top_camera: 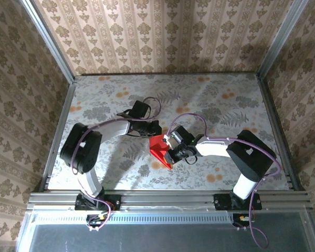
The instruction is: Fold a paper plane with a square sheet of paper (fold left side to right side)
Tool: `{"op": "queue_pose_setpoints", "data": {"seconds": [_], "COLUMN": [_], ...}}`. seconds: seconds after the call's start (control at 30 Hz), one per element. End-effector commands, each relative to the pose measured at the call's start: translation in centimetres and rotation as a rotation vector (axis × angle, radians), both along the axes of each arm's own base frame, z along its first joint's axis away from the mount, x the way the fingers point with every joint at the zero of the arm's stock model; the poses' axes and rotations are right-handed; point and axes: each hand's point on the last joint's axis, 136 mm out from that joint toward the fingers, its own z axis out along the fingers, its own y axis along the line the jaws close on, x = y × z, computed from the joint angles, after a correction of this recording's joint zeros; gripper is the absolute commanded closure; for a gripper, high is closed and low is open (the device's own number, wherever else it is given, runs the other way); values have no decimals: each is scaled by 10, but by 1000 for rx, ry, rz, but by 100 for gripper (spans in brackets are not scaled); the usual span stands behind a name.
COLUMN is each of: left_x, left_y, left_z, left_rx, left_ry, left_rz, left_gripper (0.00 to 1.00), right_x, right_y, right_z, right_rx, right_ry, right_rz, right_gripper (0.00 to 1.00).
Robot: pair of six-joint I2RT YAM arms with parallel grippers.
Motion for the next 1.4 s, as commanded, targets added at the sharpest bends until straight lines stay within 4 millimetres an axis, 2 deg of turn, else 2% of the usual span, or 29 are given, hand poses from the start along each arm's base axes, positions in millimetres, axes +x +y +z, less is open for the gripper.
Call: {"op": "queue_pose_setpoints", "data": {"seconds": [0.0, 0.2, 0.43, 0.63, 0.9, 1.13, 1.37], "left_x": [-14, -49, -78, -88, -90, -93, -97], "left_y": [16, 17, 6, 7, 1, 11, 16], "left_z": [8, 12, -1, -25, -42, -59, -65], "left_rx": [8, -85, -113, -66, -55, 15, 39], "left_ry": [-21, 6, 51, 92, 118, 131, 136], "left_rz": [7, 2, -27, -32, -38, -30, -23], "left_gripper": [96, 96, 96, 99, 100, 100, 100], "right_x": [-15, -15, -15, -15, -15, -15, -16], "right_y": [-21, -20, -21, -21, -22, -23, -24], "right_z": [-30, -32, -33, -34, -34, -35, -37], "right_rx": [-101, -105, -111, -118, -129, -135, -142], "right_ry": [74, 77, 80, 86, 89, 88, 91], "right_rz": [-17, -16, -14, -15, -11, -10, -6], "right_gripper": [88, 87, 86, 86, 86, 86, 85]}}
